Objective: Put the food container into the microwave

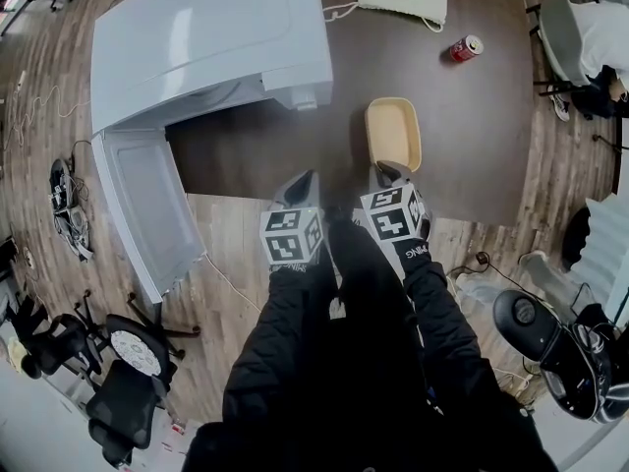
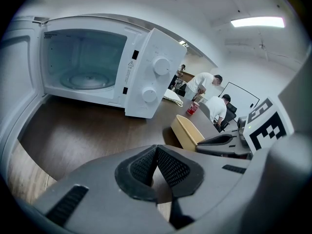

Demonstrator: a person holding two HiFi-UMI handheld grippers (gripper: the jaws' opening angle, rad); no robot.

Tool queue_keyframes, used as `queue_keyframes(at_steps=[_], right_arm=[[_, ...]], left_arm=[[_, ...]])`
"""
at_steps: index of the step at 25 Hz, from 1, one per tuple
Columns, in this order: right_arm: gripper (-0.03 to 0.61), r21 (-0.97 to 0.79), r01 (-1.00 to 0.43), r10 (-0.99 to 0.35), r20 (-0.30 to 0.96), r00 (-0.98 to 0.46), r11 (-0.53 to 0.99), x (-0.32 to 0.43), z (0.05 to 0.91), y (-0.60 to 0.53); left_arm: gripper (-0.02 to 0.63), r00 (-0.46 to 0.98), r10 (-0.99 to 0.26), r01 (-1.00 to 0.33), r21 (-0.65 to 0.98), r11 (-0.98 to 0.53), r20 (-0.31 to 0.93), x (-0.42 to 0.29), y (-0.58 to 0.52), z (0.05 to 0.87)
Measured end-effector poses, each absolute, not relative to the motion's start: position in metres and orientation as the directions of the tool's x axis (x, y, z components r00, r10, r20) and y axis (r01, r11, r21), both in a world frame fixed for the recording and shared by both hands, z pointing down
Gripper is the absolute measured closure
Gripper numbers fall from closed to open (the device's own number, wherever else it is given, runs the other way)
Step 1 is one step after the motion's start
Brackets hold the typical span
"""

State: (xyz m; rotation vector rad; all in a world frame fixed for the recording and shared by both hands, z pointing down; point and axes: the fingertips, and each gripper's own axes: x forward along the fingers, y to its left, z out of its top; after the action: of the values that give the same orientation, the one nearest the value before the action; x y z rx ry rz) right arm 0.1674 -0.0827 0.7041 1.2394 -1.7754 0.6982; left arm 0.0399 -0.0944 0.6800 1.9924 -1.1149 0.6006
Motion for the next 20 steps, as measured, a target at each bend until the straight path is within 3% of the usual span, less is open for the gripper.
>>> queue_keyframes(at_steps=[13, 20], right_arm=[[0.543, 0.05, -0.892, -0.49, 0.848, -0.2, 0.449, 0.143, 0.67, -0.064], [0.543, 0.038, -0.83, -0.461, 0.845, -0.271, 0.557, 0.086, 0.654, -0.051]], left_arm=[[0.58, 0.467, -0.559, -0.884, 0.377, -0.277, 0.685, 0.025, -0.086, 0.664], [0.58, 0.413, -0.605, -0.906, 0.374, -0.199, 0.681, -0.016, -0.082, 0.655]])
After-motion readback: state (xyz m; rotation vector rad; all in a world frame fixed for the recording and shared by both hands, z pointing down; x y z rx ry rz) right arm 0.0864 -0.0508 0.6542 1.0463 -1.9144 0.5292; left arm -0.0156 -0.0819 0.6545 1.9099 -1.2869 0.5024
